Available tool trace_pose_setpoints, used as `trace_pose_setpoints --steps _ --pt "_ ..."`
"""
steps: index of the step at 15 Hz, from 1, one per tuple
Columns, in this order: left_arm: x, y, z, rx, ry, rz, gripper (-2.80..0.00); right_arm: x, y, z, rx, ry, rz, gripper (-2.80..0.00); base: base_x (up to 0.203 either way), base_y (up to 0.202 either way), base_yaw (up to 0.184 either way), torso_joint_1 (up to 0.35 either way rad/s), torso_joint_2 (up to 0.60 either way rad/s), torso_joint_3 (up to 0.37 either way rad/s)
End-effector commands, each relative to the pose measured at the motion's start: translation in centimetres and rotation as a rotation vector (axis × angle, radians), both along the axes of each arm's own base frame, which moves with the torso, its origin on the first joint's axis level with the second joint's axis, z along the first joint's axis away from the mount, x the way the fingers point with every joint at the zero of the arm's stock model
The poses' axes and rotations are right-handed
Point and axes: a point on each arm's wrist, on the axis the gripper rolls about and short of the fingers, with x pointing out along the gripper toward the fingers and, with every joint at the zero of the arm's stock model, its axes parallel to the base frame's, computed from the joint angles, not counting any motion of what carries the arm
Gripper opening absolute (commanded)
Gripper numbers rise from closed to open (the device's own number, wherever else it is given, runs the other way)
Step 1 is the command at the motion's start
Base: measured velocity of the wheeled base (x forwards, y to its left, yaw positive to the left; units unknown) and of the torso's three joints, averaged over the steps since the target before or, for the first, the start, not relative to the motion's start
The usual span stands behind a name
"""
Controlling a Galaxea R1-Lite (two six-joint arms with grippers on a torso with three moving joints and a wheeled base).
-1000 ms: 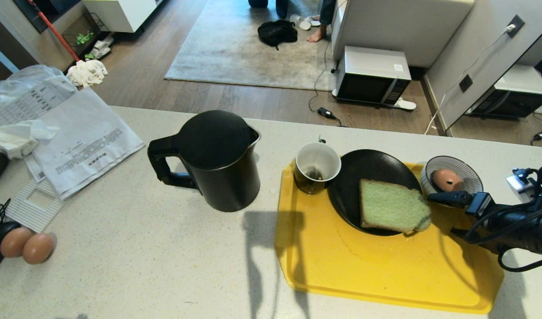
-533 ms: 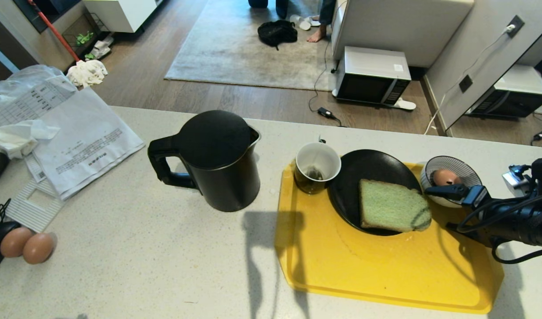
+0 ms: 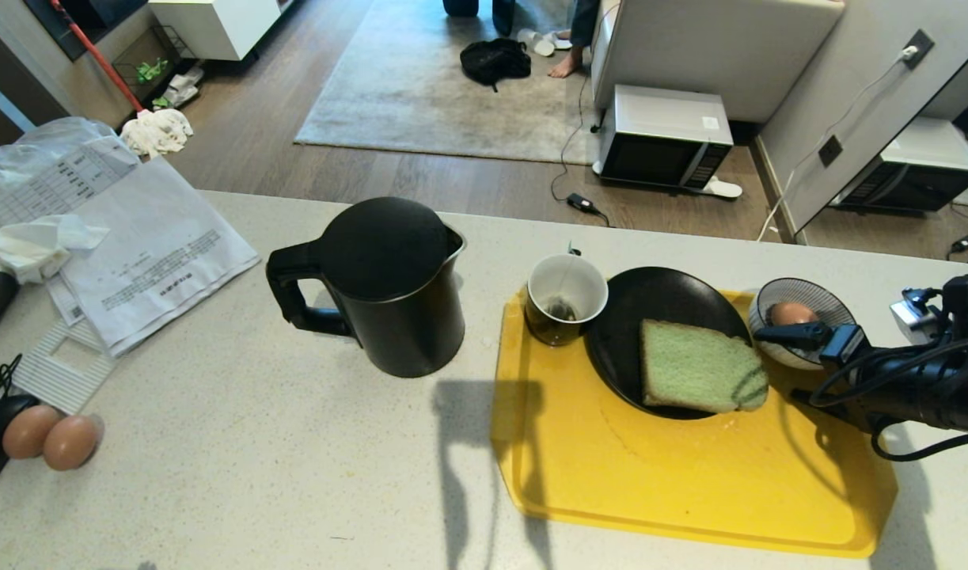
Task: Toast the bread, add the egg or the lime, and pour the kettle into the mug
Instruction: Pick up the bread slice
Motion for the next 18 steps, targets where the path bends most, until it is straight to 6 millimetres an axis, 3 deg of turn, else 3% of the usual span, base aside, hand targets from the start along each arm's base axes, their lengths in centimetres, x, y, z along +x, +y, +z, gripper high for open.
trace_pose_setpoints --steps 1,7,18 --pt "0.0 0.0 0.0 0.000 0.000 0.001 -2.80 0.4 0.0 -0.2 0.005 0.007 0.003 0.00 0.000 0.000 0.000 0.000 0.00 0.000" --pt "0.0 0.0 0.0 0.000 -0.001 0.000 -2.80 1.0 0.3 -0.2 0.008 0.005 0.019 0.00 0.000 0.000 0.000 0.000 0.00 0.000" --pt "0.0 0.0 0.0 0.000 0.000 0.000 -2.80 -0.9 0.7 -0.1 0.107 0.024 0.070 0.00 0.000 0.000 0.000 0.000 0.00 0.000"
